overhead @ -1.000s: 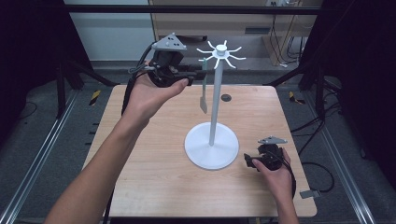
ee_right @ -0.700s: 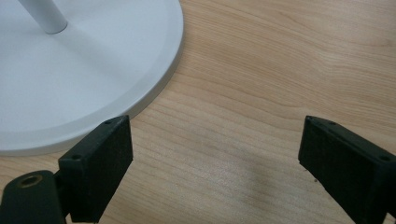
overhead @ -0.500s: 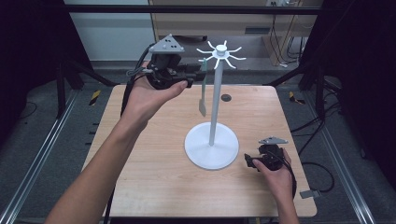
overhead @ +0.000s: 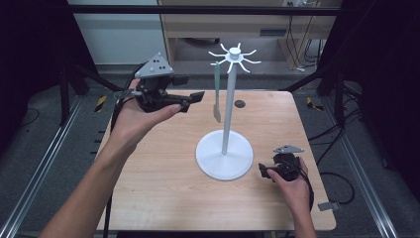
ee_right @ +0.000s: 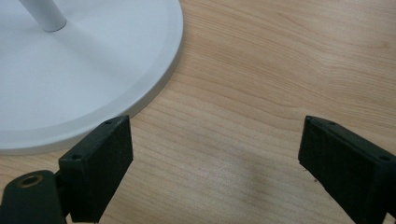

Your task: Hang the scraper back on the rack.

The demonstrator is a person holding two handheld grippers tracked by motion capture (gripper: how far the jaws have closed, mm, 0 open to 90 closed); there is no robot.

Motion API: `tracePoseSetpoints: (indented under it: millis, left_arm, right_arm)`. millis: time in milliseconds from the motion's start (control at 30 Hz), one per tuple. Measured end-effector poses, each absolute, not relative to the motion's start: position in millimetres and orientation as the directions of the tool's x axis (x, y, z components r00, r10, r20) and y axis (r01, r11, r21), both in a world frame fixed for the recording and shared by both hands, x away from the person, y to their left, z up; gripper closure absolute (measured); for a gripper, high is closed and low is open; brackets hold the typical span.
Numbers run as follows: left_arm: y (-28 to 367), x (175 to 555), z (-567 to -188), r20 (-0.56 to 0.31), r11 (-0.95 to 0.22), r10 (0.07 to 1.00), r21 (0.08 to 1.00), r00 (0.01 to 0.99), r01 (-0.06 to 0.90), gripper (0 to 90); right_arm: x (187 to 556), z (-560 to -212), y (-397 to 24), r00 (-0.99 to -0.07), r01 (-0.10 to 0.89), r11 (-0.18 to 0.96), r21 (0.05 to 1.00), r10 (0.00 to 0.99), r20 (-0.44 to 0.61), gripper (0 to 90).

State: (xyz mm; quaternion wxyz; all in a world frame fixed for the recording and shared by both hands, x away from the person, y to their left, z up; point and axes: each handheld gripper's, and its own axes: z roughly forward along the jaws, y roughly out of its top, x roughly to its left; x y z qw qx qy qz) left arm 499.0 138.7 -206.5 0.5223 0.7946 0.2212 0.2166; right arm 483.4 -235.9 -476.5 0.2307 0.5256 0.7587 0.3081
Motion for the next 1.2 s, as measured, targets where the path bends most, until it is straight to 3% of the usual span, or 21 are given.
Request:
tracePoseSetpoints:
  millis: [200,433,933,1200]
  left_arm:
    - [152,489,-236,0.132,-0.406,0.592,0.901,0.795,0.153,13.9]
    - [164,479,-290,0.155,-0.46,0.597,0.87,0.787,0.178,9.3]
    - [212,474,-394,0.085,-0.446,0.666,0.841,0.741,0.305,8.0]
    - [239,478,-435,0.119,-0.487,0.719,0.79,0.685,0.374,8.1]
  right_arm:
    - [483,-476,-235,-0.336,0.658,0.258,0.707,0.941,-0.03,10.5]
    - [483,-477,-236,-0.334,0.655,0.257,0.711,0.942,-0.033,10.5]
    - [482,-478,-235,-0.337,0.661,0.264,0.702,0.941,-0.036,10.5]
    - [482,-478,-235,-0.336,0.662,0.264,0.701,0.941,-0.037,10.5]
